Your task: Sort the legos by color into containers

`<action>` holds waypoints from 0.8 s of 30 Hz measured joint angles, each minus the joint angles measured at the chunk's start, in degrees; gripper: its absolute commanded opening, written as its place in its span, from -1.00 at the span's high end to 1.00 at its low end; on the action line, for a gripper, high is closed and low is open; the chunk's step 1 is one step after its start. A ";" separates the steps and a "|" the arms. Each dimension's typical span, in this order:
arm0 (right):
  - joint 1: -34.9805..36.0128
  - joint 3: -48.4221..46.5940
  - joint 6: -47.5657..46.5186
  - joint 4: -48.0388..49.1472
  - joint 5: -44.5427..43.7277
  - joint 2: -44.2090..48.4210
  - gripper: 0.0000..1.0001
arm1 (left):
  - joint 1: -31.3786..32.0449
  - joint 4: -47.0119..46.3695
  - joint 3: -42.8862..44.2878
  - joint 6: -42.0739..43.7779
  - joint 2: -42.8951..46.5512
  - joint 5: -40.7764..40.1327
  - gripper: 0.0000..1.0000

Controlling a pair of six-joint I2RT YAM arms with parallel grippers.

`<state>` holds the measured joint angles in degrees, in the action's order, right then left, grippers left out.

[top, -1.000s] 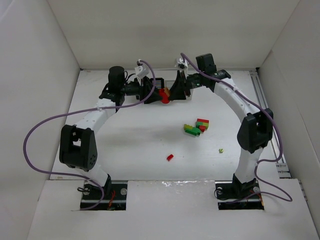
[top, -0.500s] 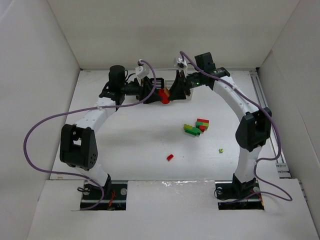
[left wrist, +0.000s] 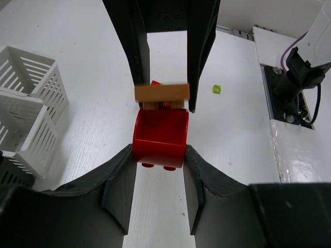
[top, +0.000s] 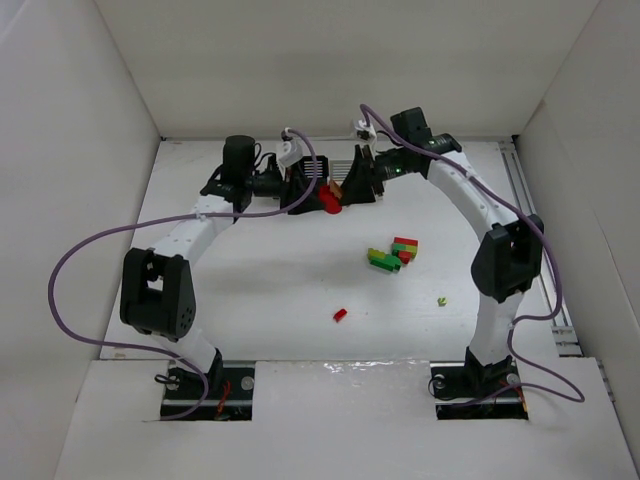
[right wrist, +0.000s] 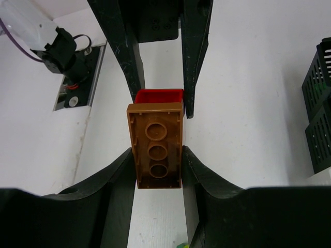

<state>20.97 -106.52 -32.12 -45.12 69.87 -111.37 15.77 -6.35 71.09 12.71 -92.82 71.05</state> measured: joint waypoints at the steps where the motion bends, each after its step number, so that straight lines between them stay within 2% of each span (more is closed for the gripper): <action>1: -0.07 -0.24 -0.98 -1.07 0.13 0.00 1.00 | 0.00 0.98 -0.04 1.07 0.00 0.09 0.99; 8: -6.54 -1.40 -5.84 -8.46 -2.29 0.02 1.00 | -2.40 7.80 -2.49 6.58 0.35 -2.54 0.99; 12: -9.03 -1.33 -6.95 -8.87 -5.90 0.02 1.00 | -2.84 2.01 -4.35 0.33 0.81 -9.64 1.00; 15: -8.52 -0.35 -6.47 -7.10 -9.18 0.26 1.00 | -2.21 -2.27 -3.41 -4.98 0.92 -19.61 1.00; 18: -8.09 3.21 -2.73 -0.96 -14.40 1.36 1.00 | -0.66 -2.71 0.98 -7.85 0.11 -29.57 1.00; 24: -7.23 5.51 9.16 11.30 -25.70 2.91 1.00 | 2.16 1.73 20.35 -11.78 -8.87 -42.88 1.00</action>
<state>13.74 -101.01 -22.96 -33.82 44.16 -108.47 17.93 -4.62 91.44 0.93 -101.69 28.16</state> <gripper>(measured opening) 0.424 0.336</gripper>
